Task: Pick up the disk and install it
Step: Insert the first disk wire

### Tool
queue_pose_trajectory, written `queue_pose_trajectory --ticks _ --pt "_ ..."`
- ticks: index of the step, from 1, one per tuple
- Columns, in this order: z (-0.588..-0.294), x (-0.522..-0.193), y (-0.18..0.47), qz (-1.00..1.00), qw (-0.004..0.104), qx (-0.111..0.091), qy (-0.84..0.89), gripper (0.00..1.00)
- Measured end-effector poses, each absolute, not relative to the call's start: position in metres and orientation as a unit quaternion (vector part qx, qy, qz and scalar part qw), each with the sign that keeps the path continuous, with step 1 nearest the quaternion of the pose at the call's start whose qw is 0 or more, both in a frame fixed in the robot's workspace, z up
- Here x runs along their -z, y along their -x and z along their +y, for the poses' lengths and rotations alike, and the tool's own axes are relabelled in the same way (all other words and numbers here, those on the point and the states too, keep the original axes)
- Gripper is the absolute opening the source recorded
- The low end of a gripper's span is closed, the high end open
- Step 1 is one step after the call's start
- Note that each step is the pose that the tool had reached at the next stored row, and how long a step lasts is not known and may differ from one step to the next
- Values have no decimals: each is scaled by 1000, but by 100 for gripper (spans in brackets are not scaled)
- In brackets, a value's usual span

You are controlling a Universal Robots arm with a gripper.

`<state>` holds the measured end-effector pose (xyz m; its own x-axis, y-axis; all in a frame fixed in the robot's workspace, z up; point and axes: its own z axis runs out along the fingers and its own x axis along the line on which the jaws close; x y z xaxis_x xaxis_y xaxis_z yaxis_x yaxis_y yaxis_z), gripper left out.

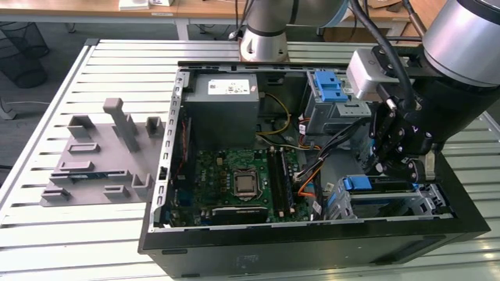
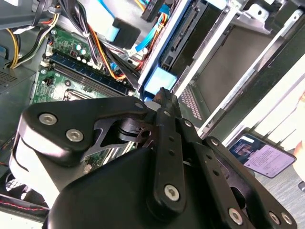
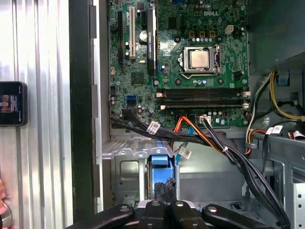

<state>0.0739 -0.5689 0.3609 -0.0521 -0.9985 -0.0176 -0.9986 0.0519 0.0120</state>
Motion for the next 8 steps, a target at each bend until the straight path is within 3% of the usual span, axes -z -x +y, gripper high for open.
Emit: queue_pose_trajectory --ticks 8 --pt "-569 -359 -96 725 2 -10 688 11"
